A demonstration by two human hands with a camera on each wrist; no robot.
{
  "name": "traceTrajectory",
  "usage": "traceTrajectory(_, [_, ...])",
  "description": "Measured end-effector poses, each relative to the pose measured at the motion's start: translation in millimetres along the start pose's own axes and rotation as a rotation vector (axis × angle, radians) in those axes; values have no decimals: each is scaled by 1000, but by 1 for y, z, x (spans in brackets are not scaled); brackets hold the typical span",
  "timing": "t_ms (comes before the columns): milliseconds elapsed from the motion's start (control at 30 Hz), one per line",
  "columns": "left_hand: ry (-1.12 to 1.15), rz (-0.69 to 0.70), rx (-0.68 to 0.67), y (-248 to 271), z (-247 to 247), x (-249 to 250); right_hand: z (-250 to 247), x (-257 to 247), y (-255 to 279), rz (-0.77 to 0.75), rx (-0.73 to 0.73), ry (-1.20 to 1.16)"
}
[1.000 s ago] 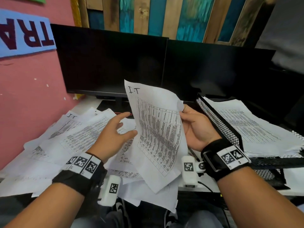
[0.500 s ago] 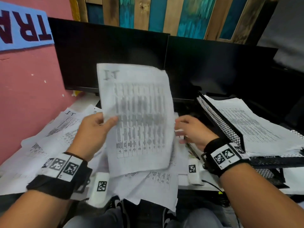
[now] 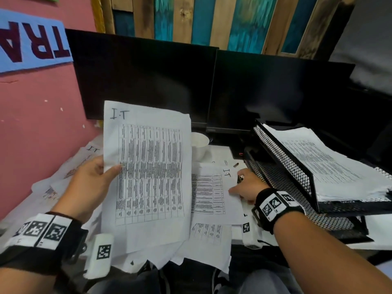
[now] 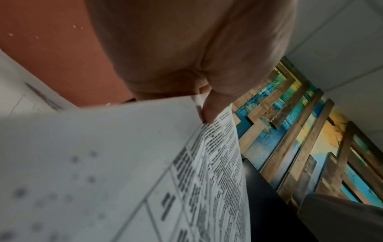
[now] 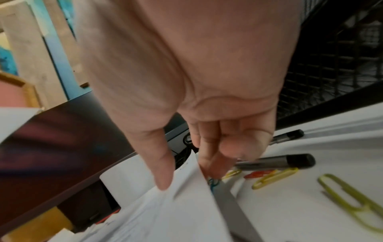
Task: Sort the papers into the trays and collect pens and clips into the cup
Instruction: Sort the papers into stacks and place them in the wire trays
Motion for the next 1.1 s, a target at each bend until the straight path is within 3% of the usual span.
traceTrajectory(133, [-3,-29,-10,2,5,-4,-11,-6,-1,-50,153,2])
traceTrajectory(600, [79,-14,-15,5,9,7,-48,-21,11,-224,366,-30])
traceTrajectory(767, [60,7,-44,2,15,21,-67,-81,46,-533,360,-125])
traceTrajectory(967, [-90,131,-114,2,36,65,-91,-168,118,-969,275,-100])
traceTrajectory(1100, [-173,147,-172,1,57,83,-102,-195,145,-1081,168,-126])
Point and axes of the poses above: each hand's wrist, its own y-axis away from the middle knuckle, its own z-axis out of the palm, x = y × z, the point moved 6 cm from there along -y, towards the middle knuckle, and after that the axes turned 5 degrees about -y, right-handed, at the moved point
